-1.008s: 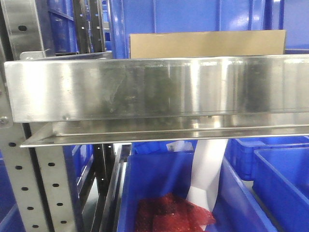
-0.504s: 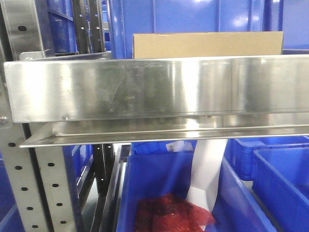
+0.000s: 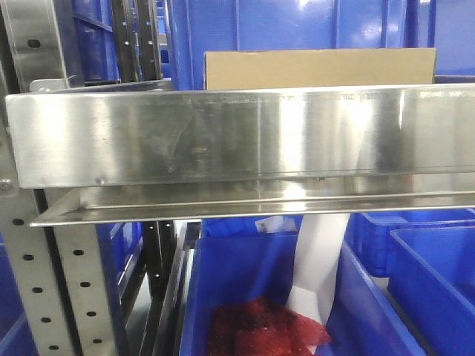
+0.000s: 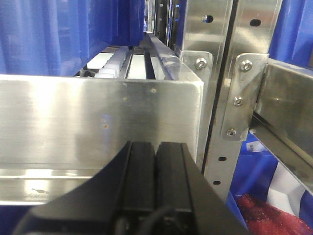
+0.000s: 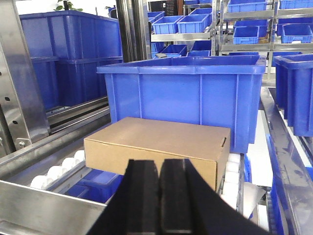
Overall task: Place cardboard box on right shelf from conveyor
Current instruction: 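Withdraw the open right gripper from the box on the shelf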
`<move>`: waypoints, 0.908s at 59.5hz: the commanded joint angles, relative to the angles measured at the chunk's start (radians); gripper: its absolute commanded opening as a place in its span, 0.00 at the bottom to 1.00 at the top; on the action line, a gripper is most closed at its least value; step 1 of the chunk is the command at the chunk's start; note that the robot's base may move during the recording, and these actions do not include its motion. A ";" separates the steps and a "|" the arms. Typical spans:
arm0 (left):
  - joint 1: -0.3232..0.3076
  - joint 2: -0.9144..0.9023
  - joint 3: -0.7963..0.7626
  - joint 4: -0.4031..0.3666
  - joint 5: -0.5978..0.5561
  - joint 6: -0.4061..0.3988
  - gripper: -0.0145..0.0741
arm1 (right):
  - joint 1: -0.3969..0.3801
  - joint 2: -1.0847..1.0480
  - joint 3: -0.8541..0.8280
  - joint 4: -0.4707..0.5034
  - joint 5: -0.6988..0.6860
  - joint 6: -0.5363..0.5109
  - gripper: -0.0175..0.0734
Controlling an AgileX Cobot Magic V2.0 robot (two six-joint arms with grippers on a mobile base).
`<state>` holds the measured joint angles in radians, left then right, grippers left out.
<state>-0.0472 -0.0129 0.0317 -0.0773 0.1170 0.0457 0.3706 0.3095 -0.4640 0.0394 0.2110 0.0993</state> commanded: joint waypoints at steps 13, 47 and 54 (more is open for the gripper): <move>-0.002 -0.014 0.009 -0.006 -0.087 0.000 0.03 | -0.006 0.008 -0.027 -0.012 -0.093 0.002 0.26; -0.002 -0.014 0.009 -0.006 -0.087 0.000 0.03 | -0.298 -0.088 0.152 -0.006 -0.106 -0.084 0.26; -0.002 -0.014 0.009 -0.006 -0.087 0.000 0.03 | -0.370 -0.181 0.262 -0.006 -0.149 -0.084 0.26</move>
<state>-0.0472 -0.0129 0.0317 -0.0773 0.1170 0.0457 0.0440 0.1730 -0.2410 0.0353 0.1877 0.0245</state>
